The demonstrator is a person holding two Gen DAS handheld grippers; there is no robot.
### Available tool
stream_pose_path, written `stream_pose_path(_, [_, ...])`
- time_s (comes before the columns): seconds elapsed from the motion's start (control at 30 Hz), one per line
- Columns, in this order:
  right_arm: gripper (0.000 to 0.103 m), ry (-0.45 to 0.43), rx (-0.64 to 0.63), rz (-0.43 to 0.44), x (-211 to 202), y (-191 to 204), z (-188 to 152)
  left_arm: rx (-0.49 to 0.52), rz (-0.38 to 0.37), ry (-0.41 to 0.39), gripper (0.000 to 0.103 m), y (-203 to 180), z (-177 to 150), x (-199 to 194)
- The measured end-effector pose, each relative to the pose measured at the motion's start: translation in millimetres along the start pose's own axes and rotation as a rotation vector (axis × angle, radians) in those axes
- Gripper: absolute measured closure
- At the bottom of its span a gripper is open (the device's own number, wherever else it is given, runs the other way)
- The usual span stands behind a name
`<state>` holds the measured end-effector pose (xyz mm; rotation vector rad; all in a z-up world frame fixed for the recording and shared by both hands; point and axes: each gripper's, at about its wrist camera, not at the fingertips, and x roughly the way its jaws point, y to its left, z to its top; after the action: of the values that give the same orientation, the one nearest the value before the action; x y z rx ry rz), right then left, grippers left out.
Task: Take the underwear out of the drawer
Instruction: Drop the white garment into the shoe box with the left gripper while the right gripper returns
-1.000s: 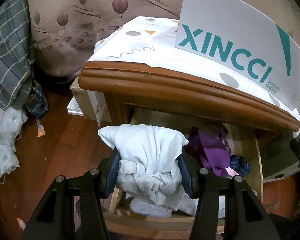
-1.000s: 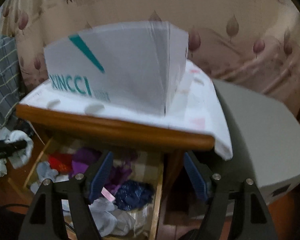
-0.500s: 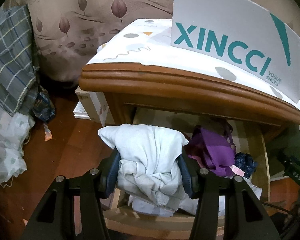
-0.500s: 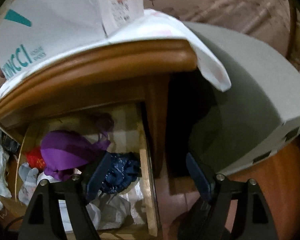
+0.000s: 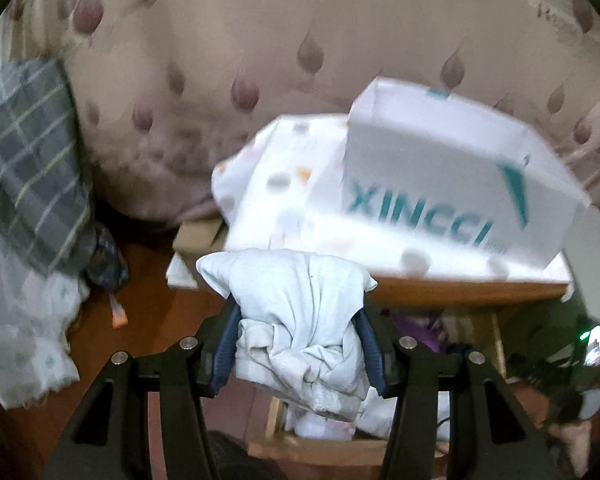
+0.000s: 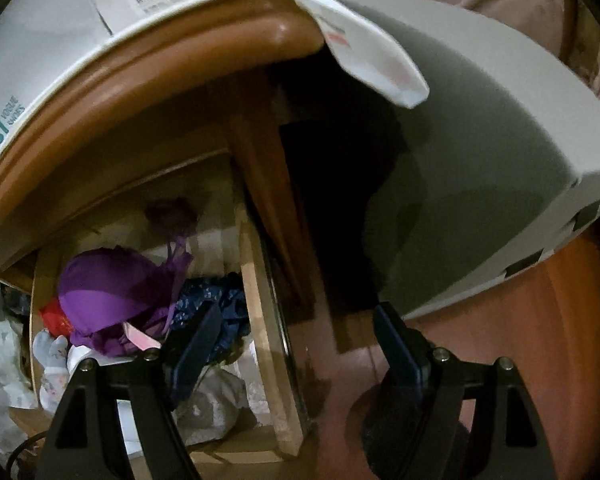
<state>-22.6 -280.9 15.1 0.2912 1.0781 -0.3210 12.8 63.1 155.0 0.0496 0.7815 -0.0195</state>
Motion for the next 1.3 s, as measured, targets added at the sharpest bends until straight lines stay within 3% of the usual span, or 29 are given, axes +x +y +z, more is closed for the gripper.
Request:
stream_pose_path(0.17, [0.022, 0.017, -0.022, -0.003, 3, 3, -2, 0.093, -0.070, -0.110, 0.054, -22, 68, -32])
stream_pose_path(0.23, [0.022, 0.014, -0.036, -0.013, 4, 6, -2, 0.136, -0.136, -0.140, 0.053, -33, 96, -36])
stream_pose_path(0.33, [0.022, 0.012, -0.050, -0.020, 3, 8, -1, 0.168, -0.162, -0.148, 0.052, -49, 132, -22])
stream_pose_path(0.5, [0.022, 0.020, -0.047, -0.024, 5, 8, 1, 0.224, -0.220, -0.070, 0.052, -76, 162, 24])
stream_pose_path(0.57, [0.022, 0.023, -0.045, -0.016, 6, 9, 1, 0.203, -0.197, -0.049, 0.052, -82, 168, 41])
stream_pose_path(0.63, [0.022, 0.027, -0.049, -0.023, 8, 9, 2, 0.214, -0.245, -0.017, 0.052, -87, 175, 60])
stream_pose_path(0.73, [0.022, 0.030, -0.042, -0.014, 9, 8, 3, 0.222, -0.237, 0.016, 0.052, -93, 178, 83])
stream_pose_path(1.0, [0.022, 0.058, -0.044, 0.003, 13, 8, 3, 0.264, -0.223, 0.098, 0.052, -101, 165, 129])
stream_pose_path(1.17, [0.022, 0.058, -0.052, 0.015, 12, 11, 3, 0.235, -0.204, 0.141, 0.052, -95, 146, 141])
stream_pose_path(1.3, [0.022, 0.056, -0.059, 0.013, 11, 11, 2, 0.239, -0.179, 0.128, 0.052, -94, 137, 132])
